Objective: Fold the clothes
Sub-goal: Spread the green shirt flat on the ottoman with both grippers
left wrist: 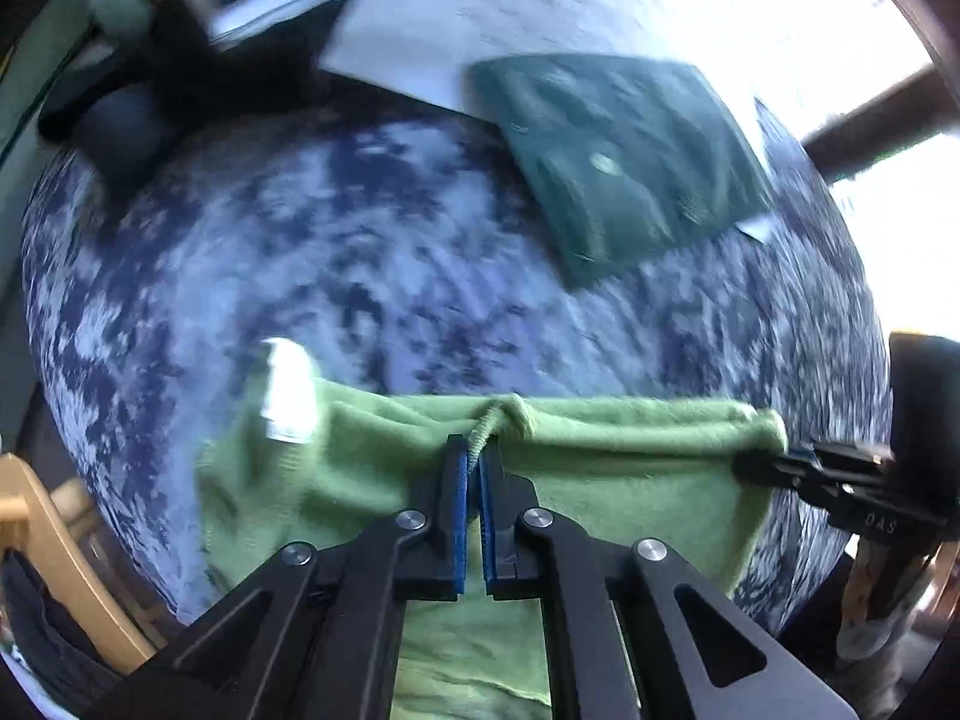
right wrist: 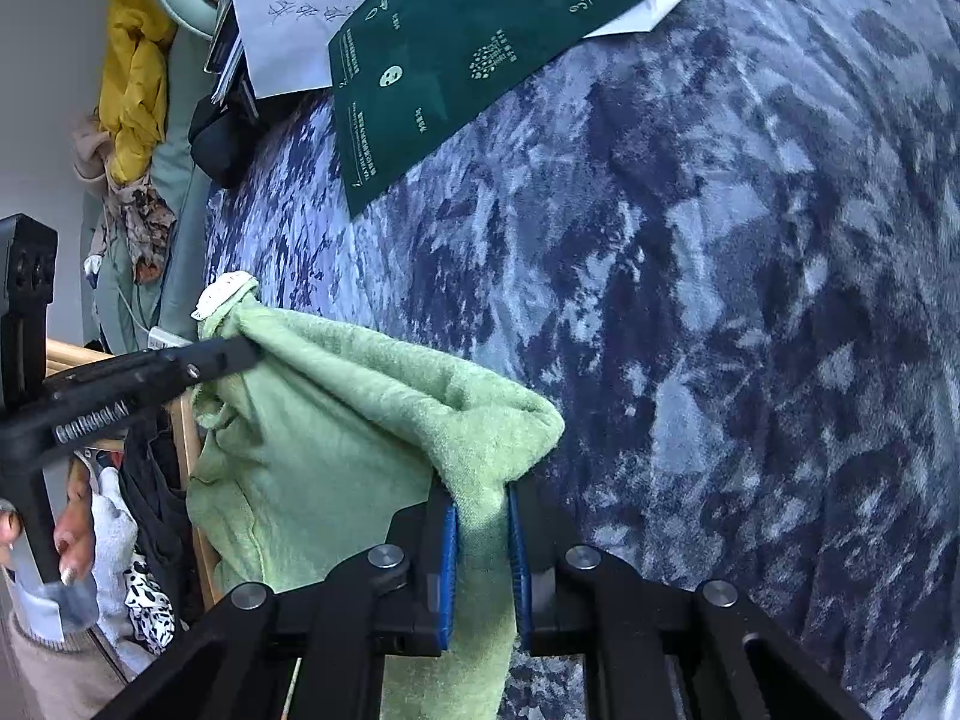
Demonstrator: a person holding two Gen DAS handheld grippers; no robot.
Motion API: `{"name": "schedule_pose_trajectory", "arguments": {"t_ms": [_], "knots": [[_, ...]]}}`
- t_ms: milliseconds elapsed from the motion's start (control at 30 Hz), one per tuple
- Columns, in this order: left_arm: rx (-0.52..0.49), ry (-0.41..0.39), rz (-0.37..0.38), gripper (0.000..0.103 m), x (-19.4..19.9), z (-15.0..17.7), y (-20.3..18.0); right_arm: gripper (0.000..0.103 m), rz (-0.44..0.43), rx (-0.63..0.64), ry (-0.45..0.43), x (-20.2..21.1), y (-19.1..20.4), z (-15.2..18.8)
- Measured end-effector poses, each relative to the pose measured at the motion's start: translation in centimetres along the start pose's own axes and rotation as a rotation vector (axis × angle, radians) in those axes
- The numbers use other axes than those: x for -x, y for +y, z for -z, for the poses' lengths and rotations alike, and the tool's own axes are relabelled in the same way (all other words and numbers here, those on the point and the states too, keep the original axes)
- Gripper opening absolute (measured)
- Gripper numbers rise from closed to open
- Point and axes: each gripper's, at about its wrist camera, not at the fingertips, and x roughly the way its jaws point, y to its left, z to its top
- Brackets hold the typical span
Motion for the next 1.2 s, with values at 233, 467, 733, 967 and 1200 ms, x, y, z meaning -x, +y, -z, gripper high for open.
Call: {"name": "schedule_pose_trajectory", "arguments": {"t_ms": [233, 467, 733, 967, 1200], "knots": [[0.051, -0.064, 0.015, 0.048, 1.3, 2.5, 1.3, 0.036, -0.022, 0.020, -0.018, 0.1, 0.6, 0.2], [0.115, -0.119, -0.061, 0.066, 5.9, 11.9, 1.2, 0.042, -0.037, 0.013, -0.058, 2.6, 0.4, 1.1], [0.181, -0.070, -0.021, 0.065, 4.9, 17.4, 1.9, 0.042, -0.086, 0.054, 0.076, 1.9, 1.7, 5.7], [0.138, -0.070, 0.028, 0.060, 3.2, 17.3, 0.6, 0.042, -0.073, 0.068, 0.113, 0.8, 1.9, 7.6], [0.173, 0.008, 0.040, 0.010, 1.7, 18.0, 0.9, 0.042, -0.066, 0.048, 0.125, 0.4, 0.8, 8.5]]}}
